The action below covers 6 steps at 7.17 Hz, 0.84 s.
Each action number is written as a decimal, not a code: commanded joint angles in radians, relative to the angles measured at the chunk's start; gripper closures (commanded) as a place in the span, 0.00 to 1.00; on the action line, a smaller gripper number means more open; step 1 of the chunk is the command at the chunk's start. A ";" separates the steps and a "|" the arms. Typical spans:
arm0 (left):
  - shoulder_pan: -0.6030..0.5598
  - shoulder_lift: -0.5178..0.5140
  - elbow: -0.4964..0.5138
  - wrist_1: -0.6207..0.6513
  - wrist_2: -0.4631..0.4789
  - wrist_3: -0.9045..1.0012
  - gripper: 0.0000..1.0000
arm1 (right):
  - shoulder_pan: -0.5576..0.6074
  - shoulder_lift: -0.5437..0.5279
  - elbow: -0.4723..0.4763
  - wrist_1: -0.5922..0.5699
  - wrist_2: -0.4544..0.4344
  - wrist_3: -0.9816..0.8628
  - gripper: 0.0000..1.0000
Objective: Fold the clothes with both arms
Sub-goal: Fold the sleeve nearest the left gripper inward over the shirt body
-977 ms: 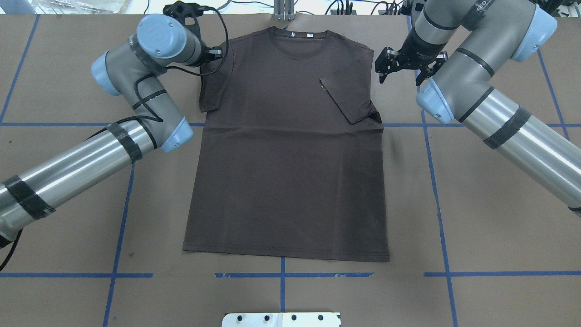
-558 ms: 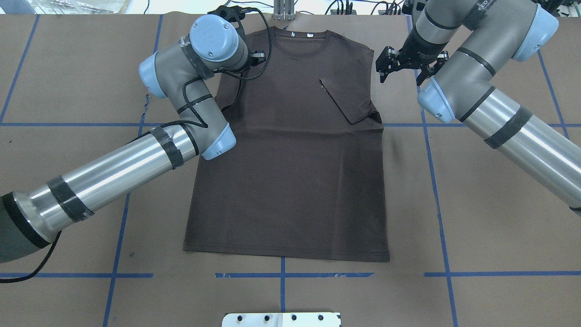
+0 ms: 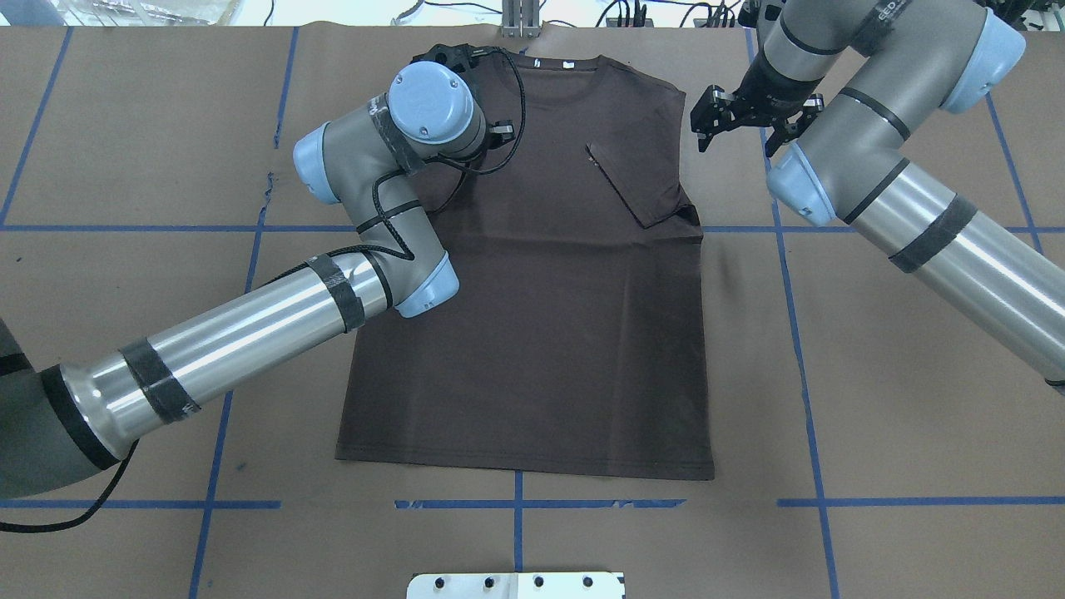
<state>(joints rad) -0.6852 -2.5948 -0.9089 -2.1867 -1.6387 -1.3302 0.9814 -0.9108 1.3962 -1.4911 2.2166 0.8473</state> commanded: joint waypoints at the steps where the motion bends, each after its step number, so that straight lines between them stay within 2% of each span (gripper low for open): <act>1: 0.004 -0.014 0.002 -0.002 -0.003 -0.001 1.00 | 0.002 0.000 0.000 0.000 0.000 0.001 0.00; 2: 0.006 -0.013 0.001 -0.004 -0.006 0.003 0.73 | 0.002 0.001 0.000 0.000 0.001 0.001 0.00; 3: 0.009 -0.011 -0.002 -0.004 -0.006 0.022 0.01 | -0.001 -0.005 0.000 0.000 0.002 0.004 0.00; 4: 0.007 -0.011 -0.024 -0.005 -0.010 0.025 0.00 | -0.001 -0.013 0.001 0.006 0.003 0.007 0.00; 6: 0.003 0.022 -0.124 0.043 -0.143 0.051 0.00 | -0.019 -0.083 0.058 0.092 0.005 0.048 0.00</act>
<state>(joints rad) -0.6803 -2.5953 -0.9732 -2.1751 -1.7133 -1.2979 0.9753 -0.9478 1.4148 -1.4452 2.2198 0.8702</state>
